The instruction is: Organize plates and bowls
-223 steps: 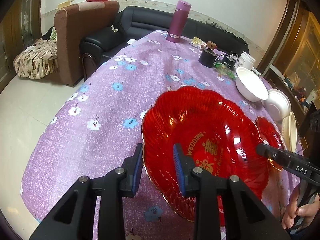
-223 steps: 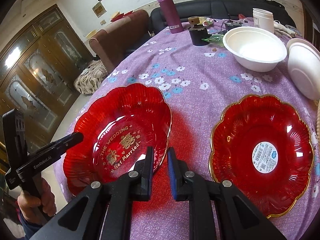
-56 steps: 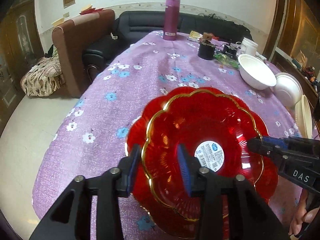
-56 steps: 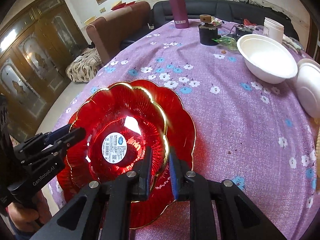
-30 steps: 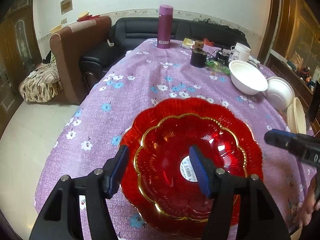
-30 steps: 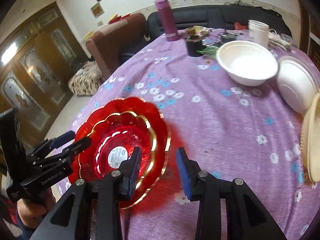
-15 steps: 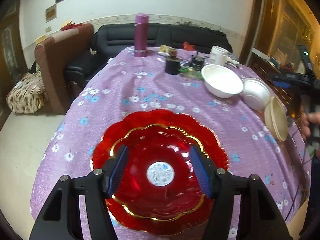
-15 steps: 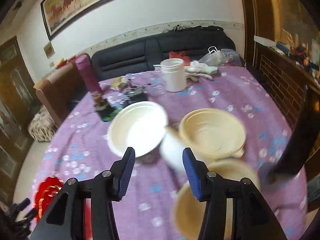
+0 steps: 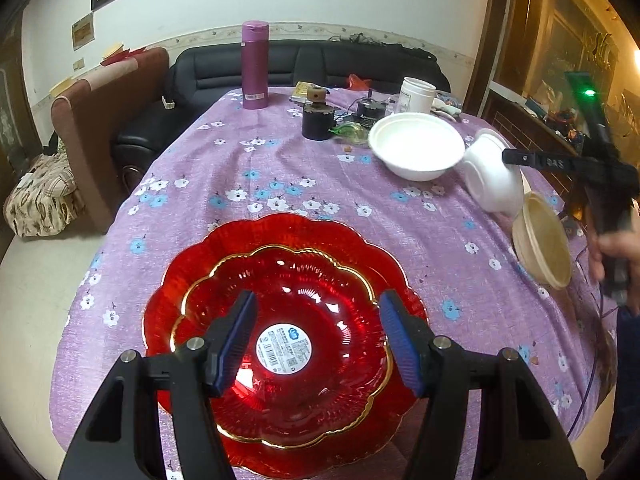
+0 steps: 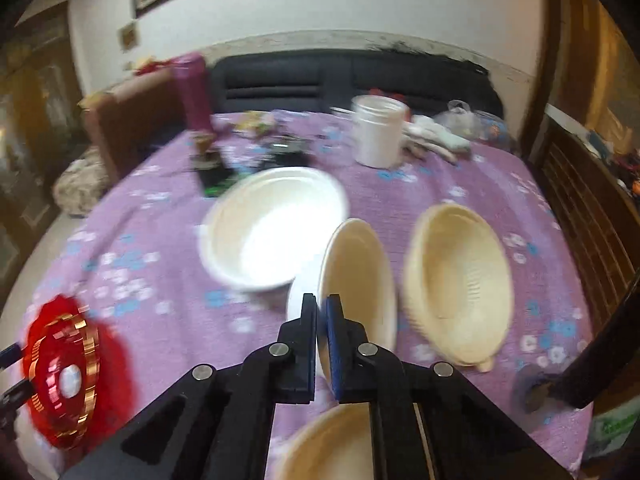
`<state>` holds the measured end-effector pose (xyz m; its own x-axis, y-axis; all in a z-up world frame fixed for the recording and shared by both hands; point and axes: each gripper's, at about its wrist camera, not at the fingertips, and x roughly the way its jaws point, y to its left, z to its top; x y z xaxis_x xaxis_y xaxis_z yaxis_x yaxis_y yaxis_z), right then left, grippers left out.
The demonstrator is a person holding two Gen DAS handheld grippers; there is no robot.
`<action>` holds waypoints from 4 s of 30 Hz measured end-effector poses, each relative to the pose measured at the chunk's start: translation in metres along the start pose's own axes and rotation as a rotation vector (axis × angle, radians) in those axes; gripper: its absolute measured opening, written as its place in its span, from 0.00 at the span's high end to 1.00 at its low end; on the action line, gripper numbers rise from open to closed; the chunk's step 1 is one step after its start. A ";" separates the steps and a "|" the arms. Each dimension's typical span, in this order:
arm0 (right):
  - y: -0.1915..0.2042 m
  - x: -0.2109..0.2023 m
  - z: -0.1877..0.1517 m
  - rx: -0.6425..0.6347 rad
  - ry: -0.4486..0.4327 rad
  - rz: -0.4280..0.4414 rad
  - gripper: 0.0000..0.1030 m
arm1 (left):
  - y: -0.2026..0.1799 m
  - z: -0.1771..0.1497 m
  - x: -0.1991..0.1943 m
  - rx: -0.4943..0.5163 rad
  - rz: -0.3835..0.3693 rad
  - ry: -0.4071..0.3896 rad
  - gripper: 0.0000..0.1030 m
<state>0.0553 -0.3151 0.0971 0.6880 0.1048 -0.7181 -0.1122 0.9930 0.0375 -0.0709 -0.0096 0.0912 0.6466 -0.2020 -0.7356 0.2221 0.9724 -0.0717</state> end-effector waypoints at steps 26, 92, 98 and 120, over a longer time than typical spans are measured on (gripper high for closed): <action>0.033 -0.084 -0.123 0.106 -0.003 0.352 0.83 | -0.044 0.015 0.012 0.087 -0.076 0.032 0.39; 0.003 -0.032 -0.157 0.578 0.155 0.507 0.47 | -0.074 0.062 0.098 0.212 -0.174 0.288 0.68; 0.022 -0.011 -0.146 0.547 0.190 0.494 0.72 | -0.084 0.060 0.105 0.264 -0.154 0.298 0.79; -0.009 -0.056 -0.150 0.389 0.064 0.260 0.74 | -0.128 0.005 0.062 0.250 -0.174 0.172 0.74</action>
<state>-0.0901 -0.3379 0.0327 0.6255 0.3612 -0.6916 0.0103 0.8825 0.4702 -0.0557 -0.1470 0.0582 0.4559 -0.3187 -0.8310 0.5035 0.8623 -0.0544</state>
